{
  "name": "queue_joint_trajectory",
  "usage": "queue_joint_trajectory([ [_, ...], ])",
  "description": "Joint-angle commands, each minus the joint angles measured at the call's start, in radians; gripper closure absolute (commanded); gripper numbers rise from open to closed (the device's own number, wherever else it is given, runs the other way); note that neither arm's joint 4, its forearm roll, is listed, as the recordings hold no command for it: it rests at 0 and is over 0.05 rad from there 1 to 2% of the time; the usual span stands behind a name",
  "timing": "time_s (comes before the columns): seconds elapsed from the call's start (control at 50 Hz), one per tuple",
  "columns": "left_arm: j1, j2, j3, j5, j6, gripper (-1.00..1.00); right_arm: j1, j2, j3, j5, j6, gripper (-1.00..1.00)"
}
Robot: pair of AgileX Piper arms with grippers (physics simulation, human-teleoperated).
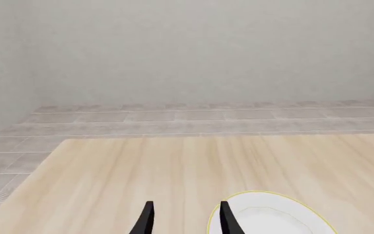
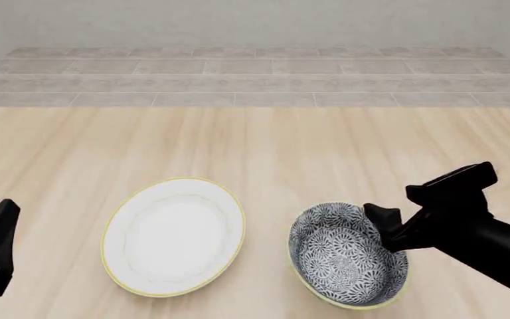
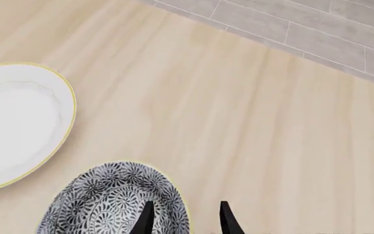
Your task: Put the bowl on the plate.
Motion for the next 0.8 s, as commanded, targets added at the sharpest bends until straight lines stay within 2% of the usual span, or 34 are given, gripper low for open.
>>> queue_joint_trajectory([
  [0.02,-0.002,0.0,0.0,0.0,0.0,-1.0,0.0,0.049,0.009,-0.037,0.007,-1.0],
  [0.8,-0.002,0.0,0.0,-0.002,0.001,-1.0,-0.015,0.179,0.033,-0.137,0.027,-1.0],
])
